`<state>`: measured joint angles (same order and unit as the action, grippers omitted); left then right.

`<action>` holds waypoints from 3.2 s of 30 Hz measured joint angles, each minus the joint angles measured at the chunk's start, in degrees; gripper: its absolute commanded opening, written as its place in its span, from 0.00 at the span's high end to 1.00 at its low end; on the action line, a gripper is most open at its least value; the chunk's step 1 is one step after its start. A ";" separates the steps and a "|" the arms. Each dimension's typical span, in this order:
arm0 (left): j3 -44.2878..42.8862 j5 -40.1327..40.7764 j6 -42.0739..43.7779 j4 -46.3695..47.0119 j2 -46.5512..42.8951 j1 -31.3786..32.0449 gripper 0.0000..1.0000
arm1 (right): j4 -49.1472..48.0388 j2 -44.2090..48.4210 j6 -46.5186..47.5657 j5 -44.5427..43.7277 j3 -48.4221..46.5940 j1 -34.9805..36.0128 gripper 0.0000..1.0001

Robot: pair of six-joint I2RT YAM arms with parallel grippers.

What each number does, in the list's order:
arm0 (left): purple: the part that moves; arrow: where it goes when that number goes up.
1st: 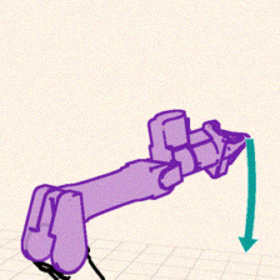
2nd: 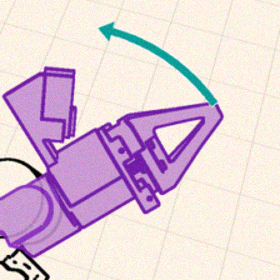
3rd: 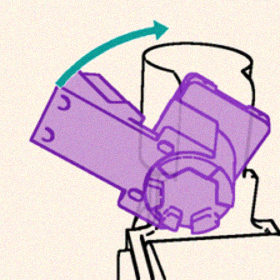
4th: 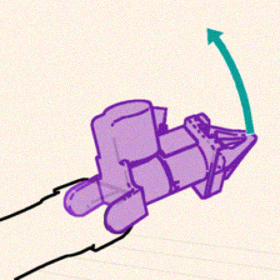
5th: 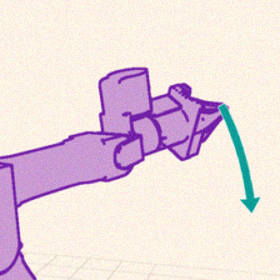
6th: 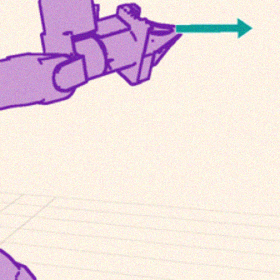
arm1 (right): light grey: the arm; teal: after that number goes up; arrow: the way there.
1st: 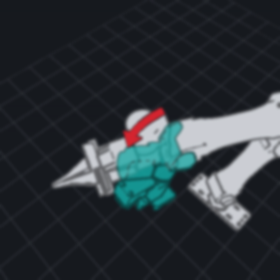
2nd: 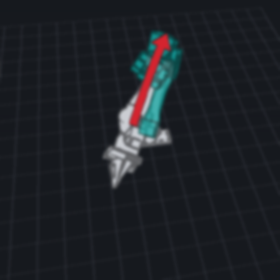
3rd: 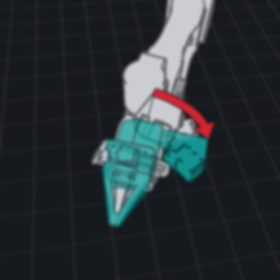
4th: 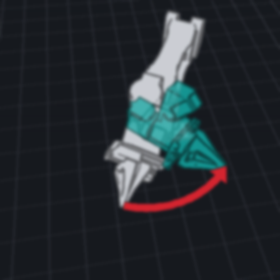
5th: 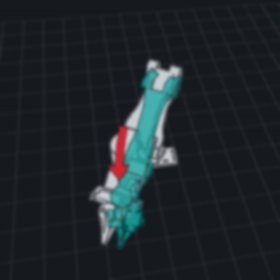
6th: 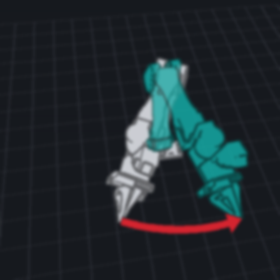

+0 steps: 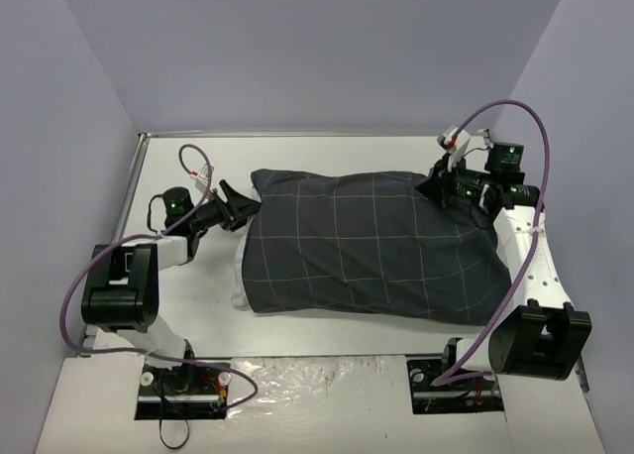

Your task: Remove the pillowcase from the pillow

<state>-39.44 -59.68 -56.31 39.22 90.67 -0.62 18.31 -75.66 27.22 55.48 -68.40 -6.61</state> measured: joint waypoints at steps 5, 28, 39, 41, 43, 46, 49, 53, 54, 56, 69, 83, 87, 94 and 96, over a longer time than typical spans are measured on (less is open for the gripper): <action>0.00 -0.26 -9.05 13.40 5.97 2.14 0.59 | 0.09 0.02 -0.11 -0.07 0.22 0.00 1.00; -0.02 -2.89 -15.87 14.99 -3.50 -11.34 0.98 | 0.42 0.02 -0.44 -0.85 0.50 0.00 0.62; -0.02 -2.82 -12.44 10.40 -3.80 -11.54 0.98 | 0.13 -6.49 -9.77 -5.57 -3.67 -3.06 0.13; -0.02 -2.82 -11.61 9.57 -3.80 -11.67 0.98 | -0.07 -8.24 -11.21 -6.10 -4.31 -4.87 0.11; -0.02 -2.82 -10.95 8.76 -3.80 -11.89 0.98 | 0.02 -9.20 -11.39 -5.95 -4.37 -6.56 0.11; -0.02 -2.82 -10.10 7.74 -3.80 -11.96 0.98 | 0.68 -9.31 -6.82 -1.84 -4.35 -9.27 0.10; -0.02 -2.80 -9.70 7.17 -3.80 -11.96 0.98 | 1.11 -8.96 -0.96 1.42 -4.07 -10.62 0.12; -0.02 -2.82 -9.64 6.99 -3.80 -12.00 0.98 | 4.02 -9.62 5.25 4.26 -4.02 -10.14 0.16; -0.02 -2.82 -9.64 6.97 -3.80 -12.11 0.98 | 4.72 -9.81 6.38 4.55 -4.00 -10.01 0.16; -0.02 -2.82 -9.62 6.84 -3.80 -12.17 0.98 | 5.77 -9.88 8.09 4.74 -3.85 -9.77 0.14; -0.02 -2.84 -9.01 6.19 -3.80 -12.31 0.98 | 10.75 -4.07 17.31 -0.44 -3.78 -8.44 0.13; -0.02 -2.82 -9.01 5.97 -4.00 -12.31 0.90 | 12.33 -8.72 22.36 -4.70 -1.31 -5.55 1.00; -0.02 -2.78 -8.83 5.55 -4.72 -12.33 0.80 | 12.37 -7.45 22.45 -4.68 -1.31 -5.55 1.00; -0.02 -2.75 -8.70 4.31 -5.64 -12.59 0.71 | 12.04 -0.35 22.75 -5.31 -1.33 -6.60 1.00; -0.02 -2.58 -8.59 3.45 -5.64 -12.63 0.71 | 11.10 0.70 22.21 -6.43 -1.33 -7.43 1.00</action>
<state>-39.46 -62.26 -64.90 42.68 85.03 -13.26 29.41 -74.96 49.43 49.06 -69.73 -14.04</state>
